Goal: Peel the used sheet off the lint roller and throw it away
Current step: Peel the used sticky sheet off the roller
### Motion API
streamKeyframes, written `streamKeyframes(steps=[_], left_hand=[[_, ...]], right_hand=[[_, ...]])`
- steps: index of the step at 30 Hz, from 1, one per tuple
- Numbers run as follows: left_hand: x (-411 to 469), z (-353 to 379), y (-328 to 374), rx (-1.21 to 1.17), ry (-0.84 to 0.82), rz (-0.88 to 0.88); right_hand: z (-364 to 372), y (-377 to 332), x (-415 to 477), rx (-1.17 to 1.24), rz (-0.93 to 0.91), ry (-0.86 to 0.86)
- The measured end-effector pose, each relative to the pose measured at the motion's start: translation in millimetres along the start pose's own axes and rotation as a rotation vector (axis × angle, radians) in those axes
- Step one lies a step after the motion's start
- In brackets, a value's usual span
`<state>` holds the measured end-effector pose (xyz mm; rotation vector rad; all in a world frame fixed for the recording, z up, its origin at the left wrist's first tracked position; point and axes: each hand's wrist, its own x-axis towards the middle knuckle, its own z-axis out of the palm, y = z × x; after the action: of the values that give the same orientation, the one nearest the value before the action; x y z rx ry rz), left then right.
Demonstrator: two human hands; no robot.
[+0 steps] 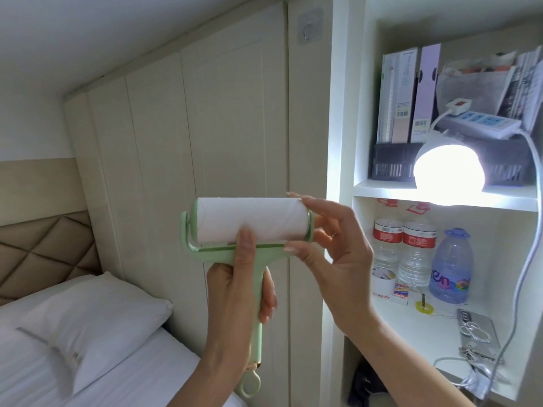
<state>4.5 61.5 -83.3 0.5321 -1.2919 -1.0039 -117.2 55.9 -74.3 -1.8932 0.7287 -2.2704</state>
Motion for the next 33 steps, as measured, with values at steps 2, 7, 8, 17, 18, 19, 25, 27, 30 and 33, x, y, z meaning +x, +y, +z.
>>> streamKeyframes(steps=[2,7,8,17,18,19,25,27,30,33], left_hand=[[2,0,0,0.007,-0.02,-0.014],[3,-1,-3,-0.017,-0.051,-0.023],[3,0,-3,-0.024,-0.049,-0.023],[3,2,-3,-0.027,-0.023,-0.081],[3,3,-3,-0.025,-0.028,-0.082],[3,3,-3,-0.023,-0.028,-0.084],[6,2,-4,-0.038,-0.011,-0.124],[4,3,-3,-0.03,-0.039,-0.122],[3,4,-3,-0.038,-0.039,-0.119],[5,3,-2,-0.057,-0.021,-0.143]], right_hand=[[-1,2,1,0.032,0.047,-0.01],[-2,2,6,0.143,0.212,0.009],[-2,3,7,0.138,0.226,0.004],[-4,10,6,0.075,0.215,0.025],[-5,11,8,0.049,0.254,0.057],[-7,12,10,0.037,0.279,0.047],[-11,10,6,0.173,0.228,-0.157],[-9,10,7,0.102,0.261,-0.036],[-10,11,10,0.078,0.337,-0.041],[-13,11,7,0.201,0.29,-0.219]])
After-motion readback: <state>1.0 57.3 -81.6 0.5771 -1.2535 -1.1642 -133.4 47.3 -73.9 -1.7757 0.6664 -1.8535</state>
